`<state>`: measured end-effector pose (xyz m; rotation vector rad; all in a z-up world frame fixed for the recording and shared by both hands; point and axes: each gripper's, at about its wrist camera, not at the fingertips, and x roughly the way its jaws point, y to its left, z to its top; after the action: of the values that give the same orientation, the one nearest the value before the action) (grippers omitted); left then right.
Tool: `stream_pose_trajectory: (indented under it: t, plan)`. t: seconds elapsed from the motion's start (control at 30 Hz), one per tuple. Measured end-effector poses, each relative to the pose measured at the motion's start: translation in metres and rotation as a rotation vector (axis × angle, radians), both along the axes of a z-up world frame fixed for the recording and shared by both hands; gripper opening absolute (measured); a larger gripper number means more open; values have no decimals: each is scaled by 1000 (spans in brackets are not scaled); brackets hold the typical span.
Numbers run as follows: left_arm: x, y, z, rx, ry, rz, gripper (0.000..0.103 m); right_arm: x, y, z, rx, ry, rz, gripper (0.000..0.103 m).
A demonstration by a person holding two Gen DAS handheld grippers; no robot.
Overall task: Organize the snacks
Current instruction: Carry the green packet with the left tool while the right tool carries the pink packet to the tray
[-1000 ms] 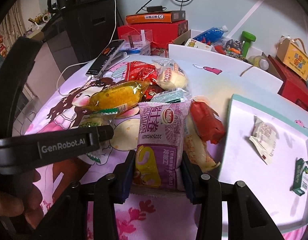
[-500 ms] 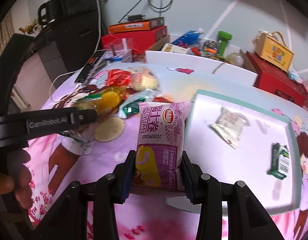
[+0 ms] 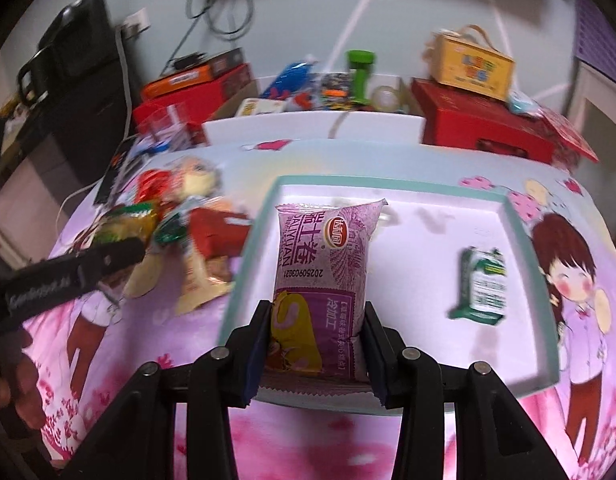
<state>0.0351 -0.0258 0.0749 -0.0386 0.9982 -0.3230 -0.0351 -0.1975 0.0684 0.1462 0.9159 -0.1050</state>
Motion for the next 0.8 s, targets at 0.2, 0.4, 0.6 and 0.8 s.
stream_pose_trajectory:
  t: [0.2,0.4,0.6,0.8]
  plan:
    - [-16,-51,2,28,-23,-142,52,-10,-43,4,16,-5,-111,46]
    - [-27,-96,-7,84,-29,-258,52,-24,-85,8,33,-9,-222,46]
    - [-33,-125,-22,140,-24,-322,52,-36,-118,5,53,7,-318,46]
    - [-34,-138,-32,169,-21,-342,52,-34,-120,-3,61,42,-323,46]
